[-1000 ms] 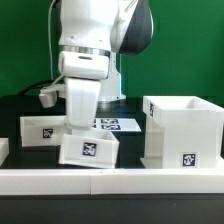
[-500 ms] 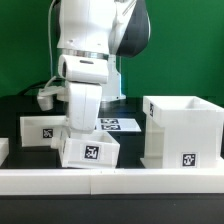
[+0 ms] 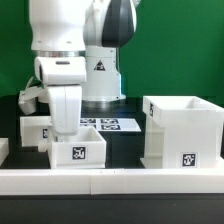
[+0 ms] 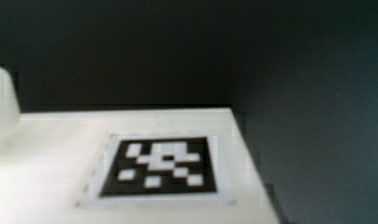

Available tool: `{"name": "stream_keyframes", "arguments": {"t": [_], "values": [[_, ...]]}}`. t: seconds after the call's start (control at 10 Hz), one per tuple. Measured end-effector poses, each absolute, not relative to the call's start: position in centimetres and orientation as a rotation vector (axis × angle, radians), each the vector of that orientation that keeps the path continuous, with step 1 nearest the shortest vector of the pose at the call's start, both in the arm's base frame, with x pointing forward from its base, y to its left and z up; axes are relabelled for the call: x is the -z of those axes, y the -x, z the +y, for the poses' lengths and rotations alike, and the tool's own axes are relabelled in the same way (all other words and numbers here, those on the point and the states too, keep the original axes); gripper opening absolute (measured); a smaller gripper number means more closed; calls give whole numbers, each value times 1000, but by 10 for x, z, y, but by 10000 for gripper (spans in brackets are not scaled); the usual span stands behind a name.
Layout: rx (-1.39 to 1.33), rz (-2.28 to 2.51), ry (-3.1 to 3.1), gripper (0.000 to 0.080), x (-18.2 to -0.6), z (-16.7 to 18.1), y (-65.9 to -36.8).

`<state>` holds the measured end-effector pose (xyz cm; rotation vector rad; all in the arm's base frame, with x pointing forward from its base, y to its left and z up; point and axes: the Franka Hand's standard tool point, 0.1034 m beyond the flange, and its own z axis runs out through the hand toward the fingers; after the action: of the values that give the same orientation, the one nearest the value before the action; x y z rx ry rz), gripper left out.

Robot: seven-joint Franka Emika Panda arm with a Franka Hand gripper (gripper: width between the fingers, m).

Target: Assemble drawer

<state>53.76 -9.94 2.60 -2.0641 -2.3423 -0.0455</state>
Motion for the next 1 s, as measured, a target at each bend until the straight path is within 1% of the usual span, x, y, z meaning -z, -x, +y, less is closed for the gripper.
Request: {"name": "stream_keyframes", "arguments": {"t": [0.3,0.8,0.9,1.0], "values": [[53,-2302,2100,41,-25,-77,-542],[61,-2295,2115,41,-22,-78,-542],[60,-2287,2122,41,-22,-76,-542],[64,-2272,2134,41,-23,-66,-545]]}}
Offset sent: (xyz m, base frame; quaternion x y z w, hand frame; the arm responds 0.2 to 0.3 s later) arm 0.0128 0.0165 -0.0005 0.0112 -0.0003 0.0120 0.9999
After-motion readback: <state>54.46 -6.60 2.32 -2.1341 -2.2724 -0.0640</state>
